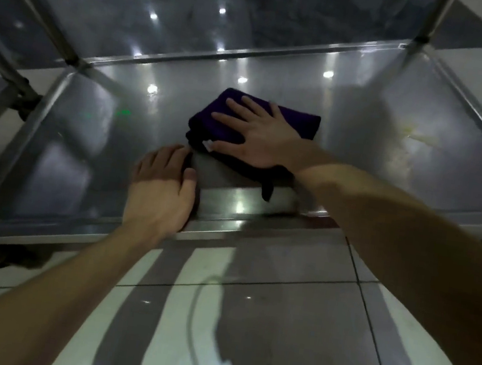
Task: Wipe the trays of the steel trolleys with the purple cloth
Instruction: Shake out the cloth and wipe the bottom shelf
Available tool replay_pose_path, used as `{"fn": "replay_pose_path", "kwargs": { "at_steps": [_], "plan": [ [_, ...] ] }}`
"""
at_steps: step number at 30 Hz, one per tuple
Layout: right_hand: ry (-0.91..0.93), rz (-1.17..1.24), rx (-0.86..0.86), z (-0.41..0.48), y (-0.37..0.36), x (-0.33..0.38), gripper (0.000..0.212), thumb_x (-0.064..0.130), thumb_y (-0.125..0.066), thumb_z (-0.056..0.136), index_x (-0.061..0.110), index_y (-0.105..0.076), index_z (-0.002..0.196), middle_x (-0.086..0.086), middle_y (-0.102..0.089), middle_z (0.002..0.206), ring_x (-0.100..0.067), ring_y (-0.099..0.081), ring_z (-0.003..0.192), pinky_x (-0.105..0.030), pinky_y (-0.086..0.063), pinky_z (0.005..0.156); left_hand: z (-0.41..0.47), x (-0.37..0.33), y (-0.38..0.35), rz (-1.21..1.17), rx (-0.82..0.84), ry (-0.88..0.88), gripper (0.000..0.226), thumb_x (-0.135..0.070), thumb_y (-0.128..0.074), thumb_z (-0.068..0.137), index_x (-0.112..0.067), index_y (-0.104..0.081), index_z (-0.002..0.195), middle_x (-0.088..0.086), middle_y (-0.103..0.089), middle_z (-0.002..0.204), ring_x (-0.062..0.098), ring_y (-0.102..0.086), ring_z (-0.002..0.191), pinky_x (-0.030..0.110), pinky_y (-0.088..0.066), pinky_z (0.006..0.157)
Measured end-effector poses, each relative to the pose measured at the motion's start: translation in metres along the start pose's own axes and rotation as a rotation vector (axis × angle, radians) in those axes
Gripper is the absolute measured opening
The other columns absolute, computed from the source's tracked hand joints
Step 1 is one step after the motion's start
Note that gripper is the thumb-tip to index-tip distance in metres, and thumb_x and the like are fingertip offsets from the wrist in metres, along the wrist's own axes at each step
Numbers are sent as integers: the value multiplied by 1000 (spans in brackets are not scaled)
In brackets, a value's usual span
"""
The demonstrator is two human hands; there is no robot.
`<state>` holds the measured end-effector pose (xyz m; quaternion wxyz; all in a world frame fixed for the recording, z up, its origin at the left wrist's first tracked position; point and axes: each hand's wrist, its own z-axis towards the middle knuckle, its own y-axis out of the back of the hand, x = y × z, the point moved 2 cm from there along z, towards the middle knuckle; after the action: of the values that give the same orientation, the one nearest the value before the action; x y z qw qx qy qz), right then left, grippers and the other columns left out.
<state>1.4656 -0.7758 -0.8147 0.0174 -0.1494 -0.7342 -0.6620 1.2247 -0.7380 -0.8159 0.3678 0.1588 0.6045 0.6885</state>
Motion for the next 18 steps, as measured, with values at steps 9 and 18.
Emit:
{"fn": "replay_pose_path", "kwargs": {
  "at_steps": [9, 18],
  "plan": [
    [-591, 78, -132, -51, 42, -157, 115, 109, -15, 74, 48, -12, 171, 8, 2, 183, -22, 5, 168, -62, 3, 131, 3, 0, -3, 36, -37, -43, 51, -44, -45, 102, -17, -63, 143, 10, -61, 146, 38, -55, 131, 52, -40, 114],
    [-653, 37, -132, -14, 29, -82, 100, 90, -31, 93, 38, -3, 174, -11, 10, 182, -44, 14, 165, -79, 7, 123, -1, -9, 0, 81, -23, -37, 57, -55, -48, 97, -27, -63, 145, 4, -59, 147, 33, -52, 135, 50, -38, 117]
  ]
}}
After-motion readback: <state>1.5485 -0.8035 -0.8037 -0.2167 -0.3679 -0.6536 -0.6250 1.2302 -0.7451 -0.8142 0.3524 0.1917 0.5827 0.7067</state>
